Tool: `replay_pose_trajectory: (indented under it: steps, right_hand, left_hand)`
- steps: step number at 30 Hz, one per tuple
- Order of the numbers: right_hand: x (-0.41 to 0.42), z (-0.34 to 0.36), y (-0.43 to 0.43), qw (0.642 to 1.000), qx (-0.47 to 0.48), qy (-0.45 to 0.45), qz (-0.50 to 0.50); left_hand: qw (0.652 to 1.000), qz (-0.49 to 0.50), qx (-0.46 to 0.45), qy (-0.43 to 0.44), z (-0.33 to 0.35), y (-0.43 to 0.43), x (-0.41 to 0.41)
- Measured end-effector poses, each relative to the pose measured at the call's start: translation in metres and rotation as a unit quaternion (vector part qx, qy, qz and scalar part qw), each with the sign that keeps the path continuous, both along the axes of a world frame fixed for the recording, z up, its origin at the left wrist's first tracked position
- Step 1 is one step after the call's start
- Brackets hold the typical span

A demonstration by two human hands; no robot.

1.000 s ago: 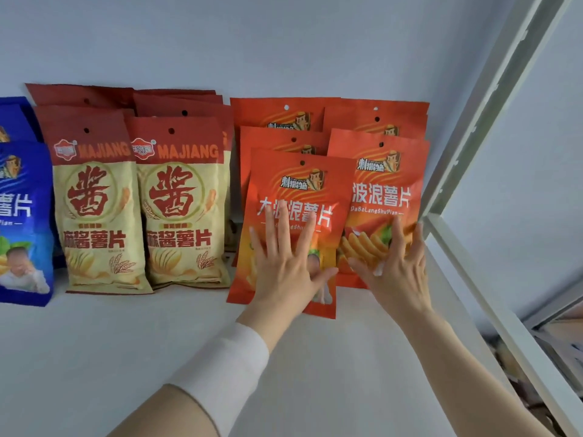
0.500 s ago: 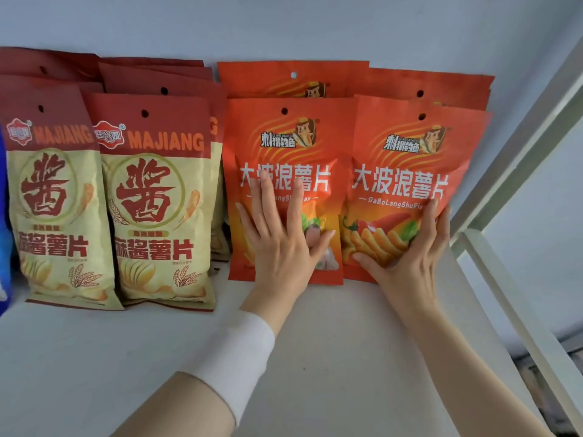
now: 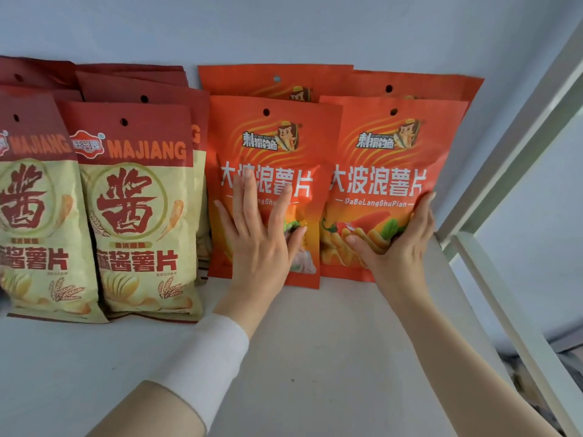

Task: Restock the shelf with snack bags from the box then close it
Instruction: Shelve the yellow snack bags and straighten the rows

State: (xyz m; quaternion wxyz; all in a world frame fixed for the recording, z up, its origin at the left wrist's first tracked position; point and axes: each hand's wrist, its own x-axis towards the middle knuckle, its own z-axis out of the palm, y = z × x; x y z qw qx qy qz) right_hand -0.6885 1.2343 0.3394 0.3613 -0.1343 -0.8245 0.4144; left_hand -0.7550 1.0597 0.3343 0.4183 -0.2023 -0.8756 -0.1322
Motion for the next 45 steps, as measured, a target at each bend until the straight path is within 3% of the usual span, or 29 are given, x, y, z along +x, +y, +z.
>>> replay_pose_trajectory:
  steps: [7,13,18,28,45]
  right_hand:
    - [0.008,-0.006,-0.021,0.99,0.112,0.001,-0.09]
    - [0.008,-0.017,-0.035,0.988,0.127,-0.031,-0.078]
    - [0.008,-0.015,-0.024,0.986,0.146,-0.035,-0.077]
    - [0.004,-0.013,-0.011,0.994,0.109,0.01,-0.006]
    - [-0.011,-0.016,-0.029,0.976,0.195,-0.015,-0.099]
  left_hand:
    - [0.999,-0.04,0.035,0.014,0.015,0.0,0.001]
    - [0.999,-0.016,0.029,0.03,0.041,0.001,-0.02]
    - [0.996,-0.015,0.077,0.051,0.051,0.008,-0.029]
    - [0.996,-0.076,0.009,0.052,0.039,0.001,-0.032]
    - [0.998,-0.051,0.023,0.009,0.043,0.001,-0.035]
